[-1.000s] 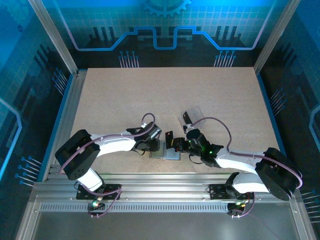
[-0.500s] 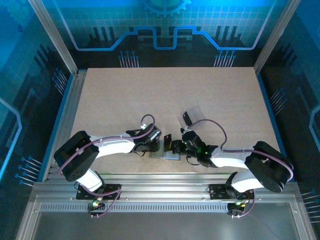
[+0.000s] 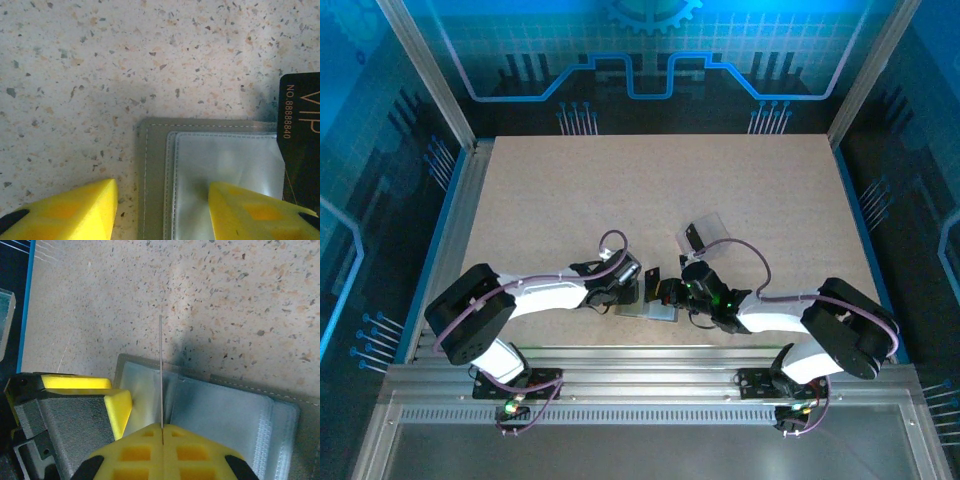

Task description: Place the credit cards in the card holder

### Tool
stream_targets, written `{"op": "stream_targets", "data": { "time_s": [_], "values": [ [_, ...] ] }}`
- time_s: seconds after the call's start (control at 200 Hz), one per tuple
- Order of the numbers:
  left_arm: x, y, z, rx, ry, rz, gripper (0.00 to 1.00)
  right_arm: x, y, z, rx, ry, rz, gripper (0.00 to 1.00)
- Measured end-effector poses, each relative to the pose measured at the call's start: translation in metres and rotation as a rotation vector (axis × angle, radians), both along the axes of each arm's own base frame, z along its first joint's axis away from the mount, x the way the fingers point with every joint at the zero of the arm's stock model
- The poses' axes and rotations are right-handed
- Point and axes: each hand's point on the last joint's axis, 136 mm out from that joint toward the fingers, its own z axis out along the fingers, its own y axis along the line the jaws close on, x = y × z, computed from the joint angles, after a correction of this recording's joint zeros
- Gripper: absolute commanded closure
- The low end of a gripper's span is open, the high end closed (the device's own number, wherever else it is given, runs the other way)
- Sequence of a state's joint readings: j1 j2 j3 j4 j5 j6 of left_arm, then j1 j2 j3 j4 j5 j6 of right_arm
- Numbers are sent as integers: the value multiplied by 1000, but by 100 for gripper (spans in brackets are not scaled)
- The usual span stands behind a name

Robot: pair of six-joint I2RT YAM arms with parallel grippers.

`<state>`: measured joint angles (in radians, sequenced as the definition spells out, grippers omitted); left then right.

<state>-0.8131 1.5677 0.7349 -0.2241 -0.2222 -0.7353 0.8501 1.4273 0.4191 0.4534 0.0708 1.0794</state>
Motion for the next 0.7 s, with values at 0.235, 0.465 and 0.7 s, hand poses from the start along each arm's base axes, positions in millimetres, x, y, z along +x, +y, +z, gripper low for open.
{"op": "stream_targets", "data": {
  "time_s": [0.235, 0.465, 0.7],
  "values": [
    [-1, 1, 1, -17, -11, 12, 50, 0, 1, 1, 16, 13, -14, 100],
    [-11, 2, 1, -58, -4, 19, 57, 1, 4, -4, 16, 24, -11, 100],
    [-12, 3, -1, -64, -6, 33, 60, 2, 8, -4, 43, 39, -15, 100]
  ]
}}
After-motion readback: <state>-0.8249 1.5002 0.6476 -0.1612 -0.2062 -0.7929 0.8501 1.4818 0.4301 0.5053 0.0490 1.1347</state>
